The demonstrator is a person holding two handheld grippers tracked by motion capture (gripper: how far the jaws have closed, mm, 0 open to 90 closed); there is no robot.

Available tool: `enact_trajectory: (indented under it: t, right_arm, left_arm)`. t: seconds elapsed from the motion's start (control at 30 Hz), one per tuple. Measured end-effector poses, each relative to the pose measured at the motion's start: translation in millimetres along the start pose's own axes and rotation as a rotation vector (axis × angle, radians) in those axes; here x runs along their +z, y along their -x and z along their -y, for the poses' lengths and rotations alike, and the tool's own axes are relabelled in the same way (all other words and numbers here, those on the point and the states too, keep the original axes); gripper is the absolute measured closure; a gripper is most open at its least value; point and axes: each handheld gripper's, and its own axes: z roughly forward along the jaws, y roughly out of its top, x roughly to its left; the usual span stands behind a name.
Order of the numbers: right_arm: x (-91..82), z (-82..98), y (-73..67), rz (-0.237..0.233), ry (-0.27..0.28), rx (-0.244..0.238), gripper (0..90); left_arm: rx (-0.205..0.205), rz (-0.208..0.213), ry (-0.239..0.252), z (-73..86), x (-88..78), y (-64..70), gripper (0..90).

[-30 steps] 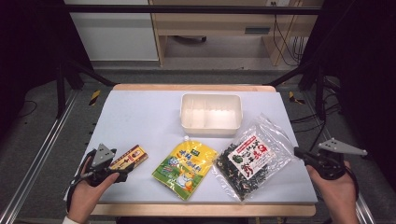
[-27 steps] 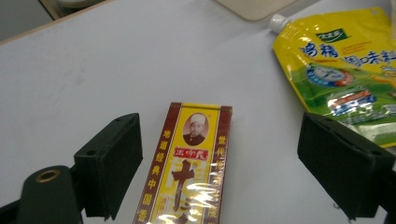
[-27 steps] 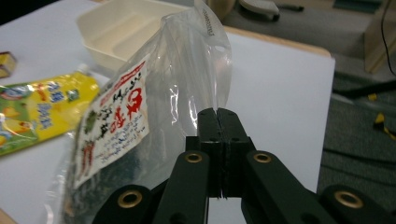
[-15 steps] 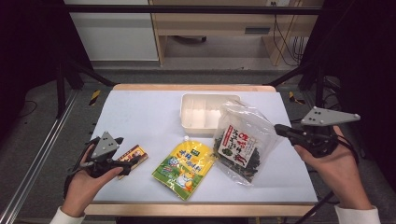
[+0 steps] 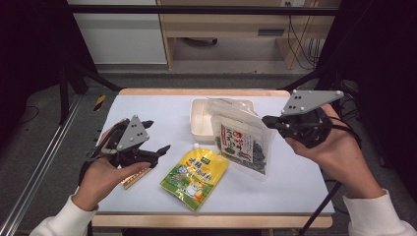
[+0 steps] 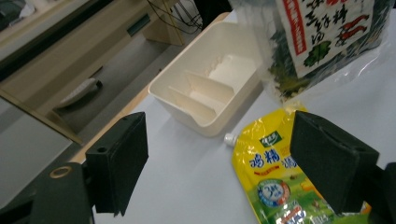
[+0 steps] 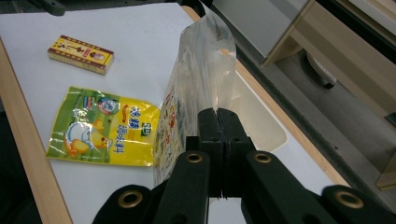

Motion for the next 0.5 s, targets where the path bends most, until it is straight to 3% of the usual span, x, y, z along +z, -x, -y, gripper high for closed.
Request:
enact_trajectory:
  t: [0.23,0.5]
  right_arm:
    - [5.9,-17.1,-1.7,-0.022,-0.003,-0.026,90.0]
    - [25.9,-42.0,-13.3,-0.088,0.007,-0.064,90.0]
  left_arm:
    - [0.031,0.000,0.017,-25.2,7.2,-7.2,17.2]
    - [0.060,0.010,0.043,-44.0,11.5,-15.7,15.5]
